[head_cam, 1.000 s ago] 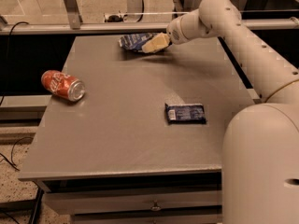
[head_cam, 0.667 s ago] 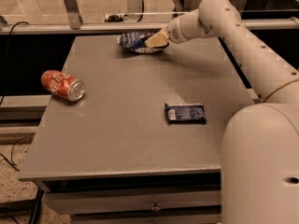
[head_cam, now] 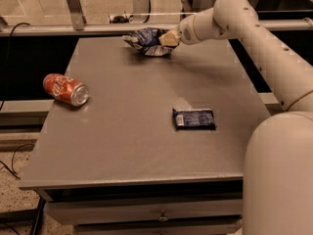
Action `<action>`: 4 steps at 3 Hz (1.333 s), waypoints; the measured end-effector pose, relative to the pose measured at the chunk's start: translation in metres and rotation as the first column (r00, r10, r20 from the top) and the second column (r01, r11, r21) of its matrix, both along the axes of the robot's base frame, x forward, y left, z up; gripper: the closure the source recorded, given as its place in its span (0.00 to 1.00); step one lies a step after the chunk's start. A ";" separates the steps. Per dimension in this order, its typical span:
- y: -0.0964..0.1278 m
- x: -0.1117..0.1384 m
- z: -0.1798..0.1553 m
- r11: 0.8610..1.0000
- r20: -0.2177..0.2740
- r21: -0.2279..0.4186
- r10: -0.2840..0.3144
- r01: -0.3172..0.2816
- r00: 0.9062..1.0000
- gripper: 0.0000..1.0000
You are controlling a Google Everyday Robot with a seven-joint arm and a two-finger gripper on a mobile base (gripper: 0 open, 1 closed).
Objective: Move blue chip bag near rxbar blueberry
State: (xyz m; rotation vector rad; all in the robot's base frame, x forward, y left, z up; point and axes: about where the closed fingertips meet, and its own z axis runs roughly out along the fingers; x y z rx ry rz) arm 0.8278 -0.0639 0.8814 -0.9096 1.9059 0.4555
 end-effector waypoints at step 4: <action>-0.048 -0.183 0.051 0.950 0.072 -0.231 0.230 -0.208 0.971 1.00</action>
Offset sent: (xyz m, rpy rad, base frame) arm -0.1422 -0.0371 0.0881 -0.1755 -0.0795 0.1709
